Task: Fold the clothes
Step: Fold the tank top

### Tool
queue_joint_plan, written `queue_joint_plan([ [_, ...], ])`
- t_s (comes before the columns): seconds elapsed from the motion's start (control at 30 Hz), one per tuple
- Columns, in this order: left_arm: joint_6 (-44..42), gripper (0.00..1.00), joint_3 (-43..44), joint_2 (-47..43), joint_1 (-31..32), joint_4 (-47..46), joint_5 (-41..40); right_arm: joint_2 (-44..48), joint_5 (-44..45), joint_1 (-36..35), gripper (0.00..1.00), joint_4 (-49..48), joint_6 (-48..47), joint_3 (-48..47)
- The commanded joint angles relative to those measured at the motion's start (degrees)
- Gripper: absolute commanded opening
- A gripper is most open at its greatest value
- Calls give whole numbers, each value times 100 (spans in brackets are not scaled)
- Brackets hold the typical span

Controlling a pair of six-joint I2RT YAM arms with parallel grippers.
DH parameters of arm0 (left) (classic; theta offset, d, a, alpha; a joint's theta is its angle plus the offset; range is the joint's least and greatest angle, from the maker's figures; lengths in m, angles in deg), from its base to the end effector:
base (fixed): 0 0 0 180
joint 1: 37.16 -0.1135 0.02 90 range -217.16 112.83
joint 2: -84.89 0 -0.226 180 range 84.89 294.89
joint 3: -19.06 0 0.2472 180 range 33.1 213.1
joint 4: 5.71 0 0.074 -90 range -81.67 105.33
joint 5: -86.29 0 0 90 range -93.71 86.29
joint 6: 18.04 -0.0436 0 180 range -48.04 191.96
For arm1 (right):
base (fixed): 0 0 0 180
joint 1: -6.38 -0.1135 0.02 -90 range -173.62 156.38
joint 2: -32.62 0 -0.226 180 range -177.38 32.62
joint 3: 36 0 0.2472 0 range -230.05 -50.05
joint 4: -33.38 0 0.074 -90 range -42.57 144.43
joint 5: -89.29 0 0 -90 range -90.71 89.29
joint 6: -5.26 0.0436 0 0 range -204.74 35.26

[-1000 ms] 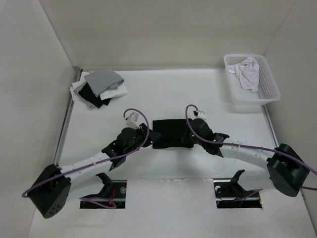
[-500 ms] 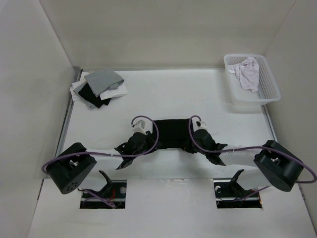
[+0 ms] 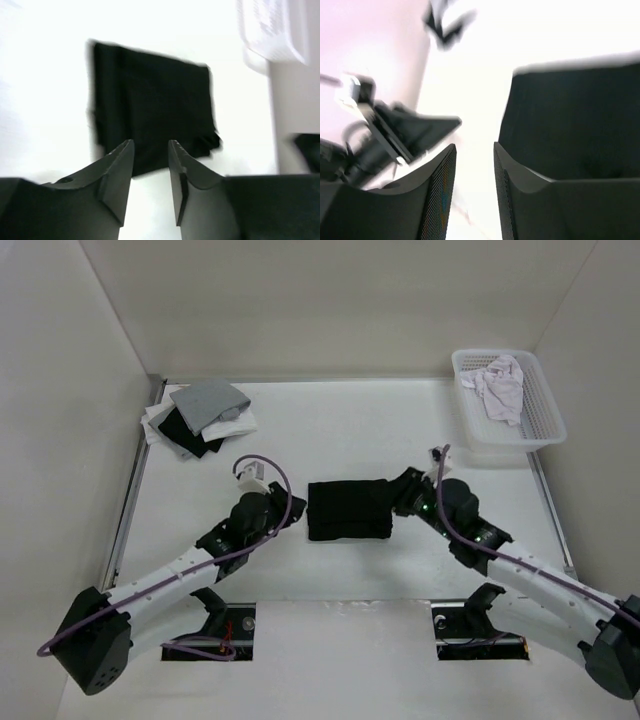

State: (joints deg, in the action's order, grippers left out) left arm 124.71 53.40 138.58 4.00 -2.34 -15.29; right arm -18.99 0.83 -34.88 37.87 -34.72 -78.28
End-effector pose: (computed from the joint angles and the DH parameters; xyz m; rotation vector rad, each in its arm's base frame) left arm 0.1767 -0.1429 0.1686 -0.3462 2.0350 -0.8590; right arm 0.1795 0.1559 0.2225 0.1699 1.9484 1.0776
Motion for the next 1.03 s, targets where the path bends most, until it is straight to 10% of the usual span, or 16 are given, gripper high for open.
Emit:
queue_joint_plan([
  [0.0, -633, 35, 422, -60, -490, 1050, -644, 90, 66, 735, 40, 297, -572, -384],
  [0.33, -1004, 45, 704, 79, -1800, 1586, -311, -472, 1110, 2670, 2, -835, -572, 17],
  [0.6, -1004, 45, 827, 423, -2136, 1516, 50, -674, 2052, 2645, 46, -1768, -467, 757],
  [1.0, -1083, 43, 967, 1011, -1608, 1129, 41, -1298, 1472, 2618, 49, -1962, -414, 591],
])
